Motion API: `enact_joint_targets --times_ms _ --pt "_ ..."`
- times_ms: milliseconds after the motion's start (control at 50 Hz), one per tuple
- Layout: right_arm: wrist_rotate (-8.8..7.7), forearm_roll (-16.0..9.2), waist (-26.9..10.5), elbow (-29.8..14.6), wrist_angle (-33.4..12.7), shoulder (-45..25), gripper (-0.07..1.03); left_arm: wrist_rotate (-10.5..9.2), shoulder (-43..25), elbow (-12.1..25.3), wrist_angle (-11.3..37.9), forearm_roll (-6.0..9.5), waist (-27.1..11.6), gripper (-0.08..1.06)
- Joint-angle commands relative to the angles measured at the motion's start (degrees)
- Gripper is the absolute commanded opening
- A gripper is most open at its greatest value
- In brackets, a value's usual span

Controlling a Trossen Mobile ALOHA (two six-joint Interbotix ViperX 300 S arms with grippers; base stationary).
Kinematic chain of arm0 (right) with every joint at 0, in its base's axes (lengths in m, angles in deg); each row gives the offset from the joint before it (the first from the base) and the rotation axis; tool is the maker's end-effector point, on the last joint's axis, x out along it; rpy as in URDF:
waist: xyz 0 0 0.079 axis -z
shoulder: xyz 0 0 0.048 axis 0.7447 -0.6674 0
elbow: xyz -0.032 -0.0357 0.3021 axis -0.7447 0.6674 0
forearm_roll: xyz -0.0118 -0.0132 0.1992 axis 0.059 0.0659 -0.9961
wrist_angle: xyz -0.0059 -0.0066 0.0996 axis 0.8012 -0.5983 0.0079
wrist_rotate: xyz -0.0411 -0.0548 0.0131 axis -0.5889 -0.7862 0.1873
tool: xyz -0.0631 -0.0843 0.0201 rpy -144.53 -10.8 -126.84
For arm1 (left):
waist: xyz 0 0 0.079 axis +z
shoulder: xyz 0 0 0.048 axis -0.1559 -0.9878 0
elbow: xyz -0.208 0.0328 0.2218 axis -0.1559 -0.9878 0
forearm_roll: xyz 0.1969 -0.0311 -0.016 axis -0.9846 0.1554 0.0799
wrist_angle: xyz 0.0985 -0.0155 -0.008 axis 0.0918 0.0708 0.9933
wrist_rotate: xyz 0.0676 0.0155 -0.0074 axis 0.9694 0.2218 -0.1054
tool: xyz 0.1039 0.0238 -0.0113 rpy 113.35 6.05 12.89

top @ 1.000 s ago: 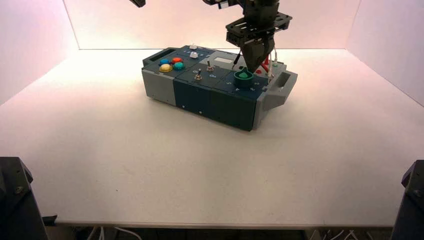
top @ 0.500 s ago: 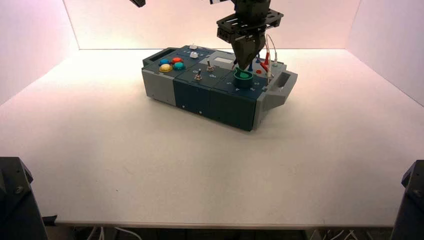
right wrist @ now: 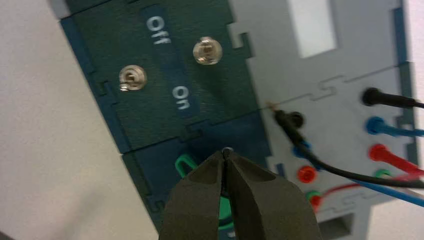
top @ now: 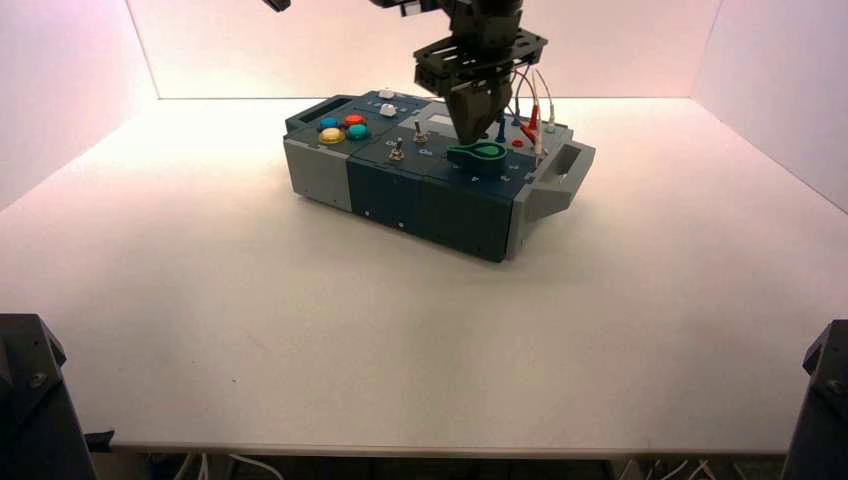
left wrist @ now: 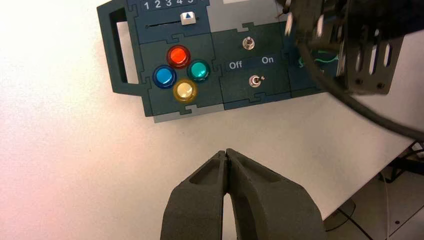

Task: Turn the knob to position 4.

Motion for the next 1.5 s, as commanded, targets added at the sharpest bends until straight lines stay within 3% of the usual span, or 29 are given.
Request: enact_joint_targets --times_ms 20,660,1080,1500 --pt "0.0 -0.7 -0.6 -1.4 0.2 1.0 -0.02 0.09 1.4 1.2 -0.3 0.09 -0.1 -0.03" --pt "0.0 -1.6 -1.8 -0.5 -0.7 1.6 -0.02 0.09 1.4 1.3 -0.2 0.09 -0.1 -0.03" --pt "-0.09 -1.7 -2.0 -0.4 -3.6 1.8 -0.02 0.0 1.4 2.1 -0.2 0.18 -0.1 -0.03" --pt "-0.09 -1.7 -2.1 -1.1 -3.1 2.0 -0.02 0.0 1.4 2.1 -0.2 0.09 -0.1 -0.03"
